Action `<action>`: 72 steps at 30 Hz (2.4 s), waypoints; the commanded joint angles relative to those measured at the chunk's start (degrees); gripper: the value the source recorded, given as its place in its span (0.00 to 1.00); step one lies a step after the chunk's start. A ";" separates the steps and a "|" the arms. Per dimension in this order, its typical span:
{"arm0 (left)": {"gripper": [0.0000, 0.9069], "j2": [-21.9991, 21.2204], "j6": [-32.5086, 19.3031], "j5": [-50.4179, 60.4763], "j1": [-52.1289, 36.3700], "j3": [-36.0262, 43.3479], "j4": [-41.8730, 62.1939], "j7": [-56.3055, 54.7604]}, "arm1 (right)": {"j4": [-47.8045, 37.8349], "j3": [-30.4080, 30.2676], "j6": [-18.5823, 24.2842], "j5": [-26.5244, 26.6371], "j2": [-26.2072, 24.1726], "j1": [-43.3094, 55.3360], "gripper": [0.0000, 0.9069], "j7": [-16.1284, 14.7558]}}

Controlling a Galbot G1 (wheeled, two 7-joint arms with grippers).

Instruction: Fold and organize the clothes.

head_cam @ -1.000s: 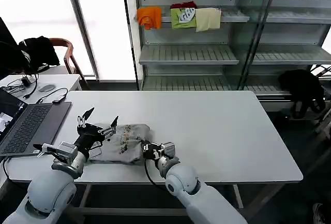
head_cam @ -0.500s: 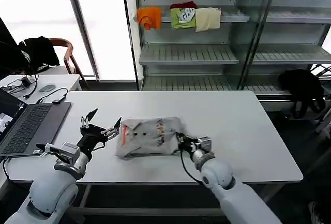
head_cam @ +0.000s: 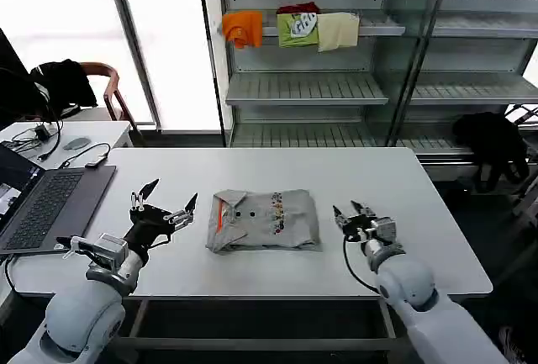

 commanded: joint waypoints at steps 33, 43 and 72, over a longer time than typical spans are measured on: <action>1.00 -5.78 -20.60 -4.31 21.86 -9.23 2.14 -4.25 | 19.49 27.69 43.51 -5.51 -1.94 -49.74 1.00 2.74; 1.00 -5.90 -20.83 -5.09 21.96 -10.76 2.41 -3.89 | 19.00 27.57 44.28 -5.44 -1.99 -49.75 1.00 2.75; 1.00 -5.47 -20.93 -6.01 22.95 -12.25 2.38 -2.35 | 18.43 27.32 44.51 -5.81 -2.05 -49.57 1.00 1.94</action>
